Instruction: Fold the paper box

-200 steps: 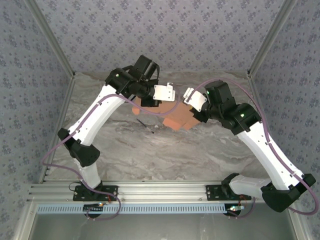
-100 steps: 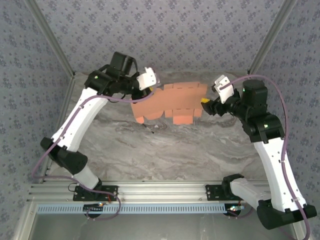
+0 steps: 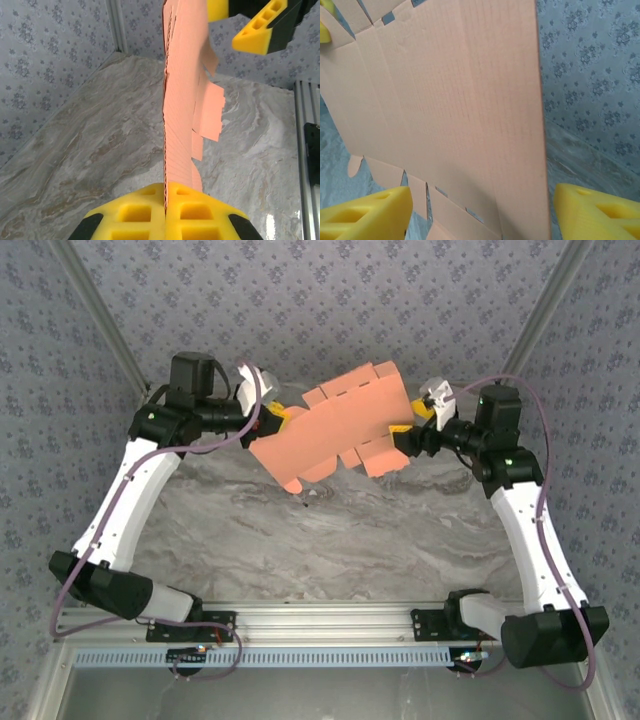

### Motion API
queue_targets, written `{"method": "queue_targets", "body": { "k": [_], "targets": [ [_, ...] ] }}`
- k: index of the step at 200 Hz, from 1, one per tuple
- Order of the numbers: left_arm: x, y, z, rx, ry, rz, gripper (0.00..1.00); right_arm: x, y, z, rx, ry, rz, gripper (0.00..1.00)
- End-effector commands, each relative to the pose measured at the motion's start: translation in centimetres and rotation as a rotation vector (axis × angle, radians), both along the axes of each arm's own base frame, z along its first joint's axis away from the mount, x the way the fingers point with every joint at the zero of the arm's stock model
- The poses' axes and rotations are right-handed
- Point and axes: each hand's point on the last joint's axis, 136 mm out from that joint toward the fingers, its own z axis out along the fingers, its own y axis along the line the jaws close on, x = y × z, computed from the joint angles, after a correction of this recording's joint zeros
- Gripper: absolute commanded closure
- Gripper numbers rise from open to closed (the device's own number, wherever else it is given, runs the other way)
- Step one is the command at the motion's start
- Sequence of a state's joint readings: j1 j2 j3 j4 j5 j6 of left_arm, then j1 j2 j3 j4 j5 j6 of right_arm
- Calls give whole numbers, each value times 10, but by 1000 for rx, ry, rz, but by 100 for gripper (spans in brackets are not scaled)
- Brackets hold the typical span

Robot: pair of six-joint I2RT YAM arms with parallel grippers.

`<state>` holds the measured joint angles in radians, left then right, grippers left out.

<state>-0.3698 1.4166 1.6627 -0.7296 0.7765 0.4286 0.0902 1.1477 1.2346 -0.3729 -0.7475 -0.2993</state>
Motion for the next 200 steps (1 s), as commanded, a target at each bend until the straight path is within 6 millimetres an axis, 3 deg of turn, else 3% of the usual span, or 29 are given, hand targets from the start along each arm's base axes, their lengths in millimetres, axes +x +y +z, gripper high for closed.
{"method": "queue_targets", "body": {
  "k": [1, 29, 51, 70, 158, 200],
  "targets": [
    [-9, -3, 15, -74, 1, -58, 100, 0, 4, 14, 39, -50, 61, 26],
    [-9, -3, 13, -95, 35, -81, 100, -1, 6, 14, 58, -47, 120, 35],
    [-8, -5, 10, -102, 54, -91, 100, 2, 7, 14, 70, -33, 152, 56],
    [-6, -5, 8, -103, 68, -92, 100, 0, 9, 16, 78, -31, 172, 68],
    [-4, -8, 0, -107, 96, -111, 100, -7, 2, 32, 117, -54, 189, 61],
    [-3, -9, -4, -105, 104, -115, 100, -9, 1, 39, 131, -59, 200, 72]
  ]
}}
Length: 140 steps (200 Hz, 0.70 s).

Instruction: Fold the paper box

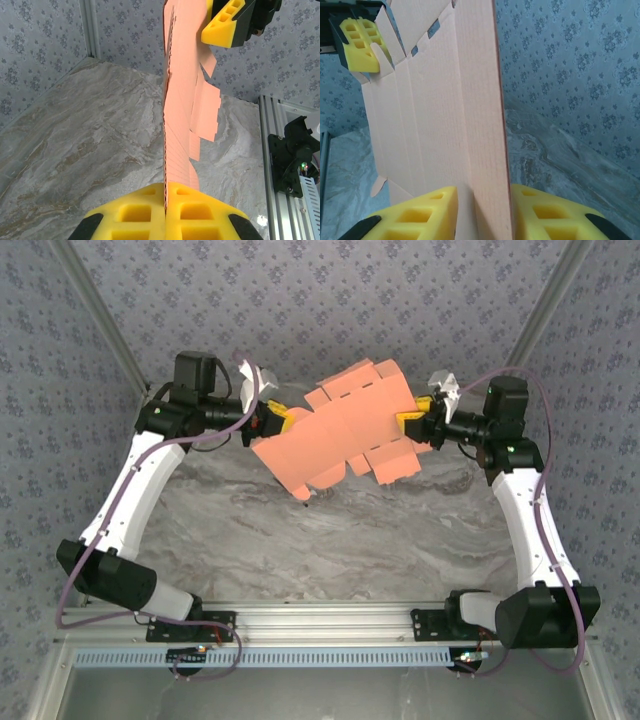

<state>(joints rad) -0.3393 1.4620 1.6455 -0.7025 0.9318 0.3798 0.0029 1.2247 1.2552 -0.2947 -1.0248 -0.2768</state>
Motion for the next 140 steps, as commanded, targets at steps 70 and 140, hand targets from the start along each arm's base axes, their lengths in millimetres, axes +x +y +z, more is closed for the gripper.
{"method": "queue_targets", "body": {
  "k": [70, 140],
  "targets": [
    [1, -4, 5, -35, -24, -35, 100, -15, -3, 33, 35, -57, 30, 85],
    [2, -5, -5, -27, -37, -45, 82, -21, -6, 29, -12, -55, 2, 100]
  ]
}}
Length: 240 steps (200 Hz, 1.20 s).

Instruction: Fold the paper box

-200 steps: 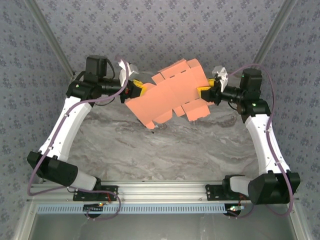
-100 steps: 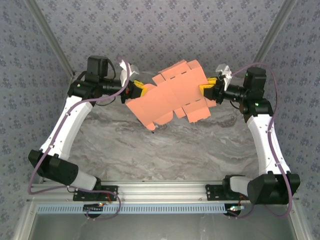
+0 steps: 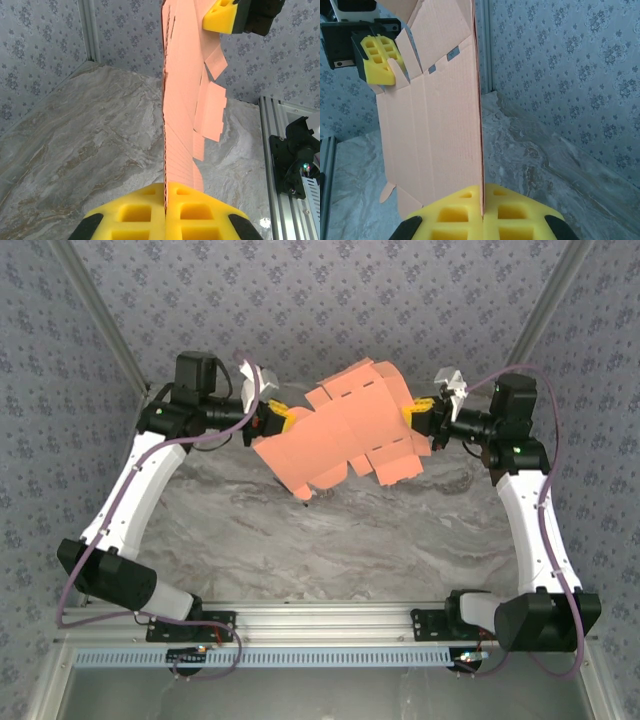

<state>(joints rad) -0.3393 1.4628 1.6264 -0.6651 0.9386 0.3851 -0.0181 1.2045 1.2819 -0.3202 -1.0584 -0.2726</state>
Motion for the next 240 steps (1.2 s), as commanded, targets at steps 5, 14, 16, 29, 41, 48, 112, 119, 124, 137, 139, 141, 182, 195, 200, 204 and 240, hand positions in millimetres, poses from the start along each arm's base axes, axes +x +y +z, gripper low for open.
{"method": "queue_targets", "body": {
  "k": [5, 14, 16, 29, 41, 48, 112, 119, 124, 137, 139, 141, 182, 195, 200, 204, 240],
  "targets": [
    [-1, -3, -5, -15, -22, -40, 78, -14, -2, 14, -28, -30, -5, 100],
    [-1, -2, -7, -8, -39, -44, 72, -18, 0, 13, -36, -26, 5, 100],
    [-1, -2, -7, -6, -41, -44, 70, -19, 1, 12, -38, -24, 8, 100],
    [-1, -2, -8, -1, -65, -45, 60, -25, 4, 10, -46, -19, 21, 100],
    [-2, -4, -9, 9, -98, -58, 48, -30, 7, 8, -53, -15, 32, 100],
    [-2, -6, -10, 26, -123, -56, 44, -31, 7, 7, -57, -12, 35, 100],
    [10, -23, -4, 127, -344, -68, 17, -36, 15, 3, -79, 4, 79, 100],
    [13, -24, -2, 127, -342, -67, 15, -36, 15, 3, -81, 0, 81, 100],
    [15, -25, 0, 124, -342, -64, 15, -37, 16, 2, -82, 14, 84, 100],
    [18, -29, 6, 111, -337, -64, 14, -38, 17, 0, -84, 22, 91, 100],
    [19, -29, 6, 108, -335, -66, 14, -38, 17, 0, -83, 22, 92, 100],
    [19, -30, 8, 104, -335, -67, 14, -38, 17, 0, -84, 22, 91, 100],
    [-1, -48, 18, 25, -237, -215, 28, -37, 19, -1, -87, 26, 93, 100],
    [-4, -53, 19, 11, -205, -241, 36, -37, 19, -1, -88, 26, 94, 100],
    [-4, -54, 19, 7, -194, -247, 39, -37, 19, -1, -89, 27, 94, 100],
    [-5, -56, 19, 5, -188, -252, 41, -37, 19, -2, -90, 27, 93, 100],
    [-7, -65, 14, -10, -114, -286, 61, -35, 20, -2, -93, 26, 86, 100]
  ]
}}
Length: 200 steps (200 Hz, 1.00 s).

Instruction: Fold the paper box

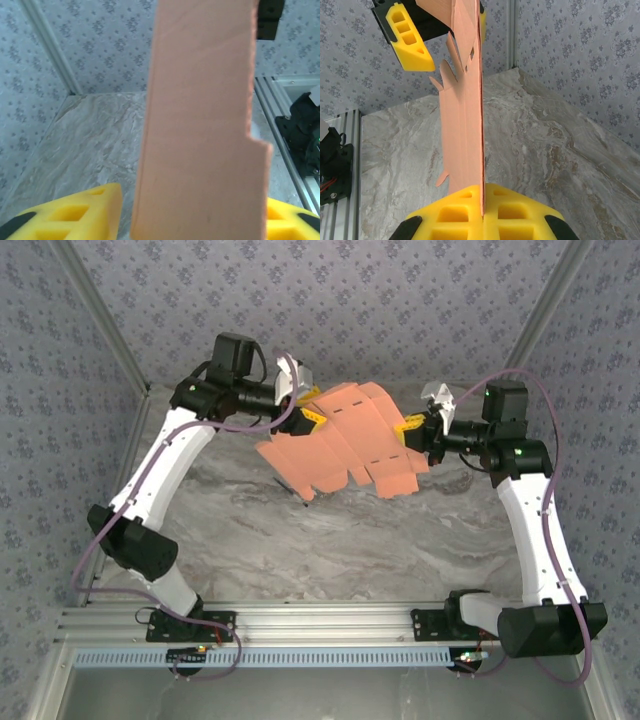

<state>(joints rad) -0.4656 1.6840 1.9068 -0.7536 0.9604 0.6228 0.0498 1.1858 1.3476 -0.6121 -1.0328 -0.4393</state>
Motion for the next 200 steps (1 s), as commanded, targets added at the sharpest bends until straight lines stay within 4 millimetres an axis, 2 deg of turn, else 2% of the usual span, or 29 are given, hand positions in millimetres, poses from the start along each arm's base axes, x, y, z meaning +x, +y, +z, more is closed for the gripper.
{"method": "queue_targets", "body": {
  "k": [1, 7, 11, 32, 91, 113, 118, 121, 124, 140, 200],
  "targets": [
    [-13, -6, 3, -24, 81, -67, 61, -2, 2, 12, -4, -38, 8, 100],
    [-13, -7, 1, -24, 94, -70, 66, -2, 2, 12, -5, -38, 6, 100],
    [-14, -8, 10, -35, 76, -72, 70, -2, 3, 12, -7, -38, 5, 100],
    [-14, -9, 9, -31, 115, -64, 82, 2, 0, 10, -23, -43, -32, 100],
    [-11, -5, 10, -20, 306, 44, 100, 27, -20, 11, -150, -202, -341, 100],
    [-8, -6, 10, -32, 407, 92, 100, 32, -27, 12, -222, -302, -485, 100],
    [-6, -6, 11, -39, 424, 104, 100, 34, -29, 20, -229, -345, -525, 100],
    [-5, -6, 13, -45, 429, 111, 100, 35, -28, 9, -246, -340, -531, 100],
    [-4, -7, 5, -38, 459, 122, 100, 36, -29, 8, -254, -352, -548, 100],
    [1, -8, 2, -53, 519, 157, 100, 38, -32, 10, -283, -410, -629, 100],
    [17, -15, -3, -90, 613, 217, 100, 46, -27, 3, -402, -524, -772, 100]
  ]
}}
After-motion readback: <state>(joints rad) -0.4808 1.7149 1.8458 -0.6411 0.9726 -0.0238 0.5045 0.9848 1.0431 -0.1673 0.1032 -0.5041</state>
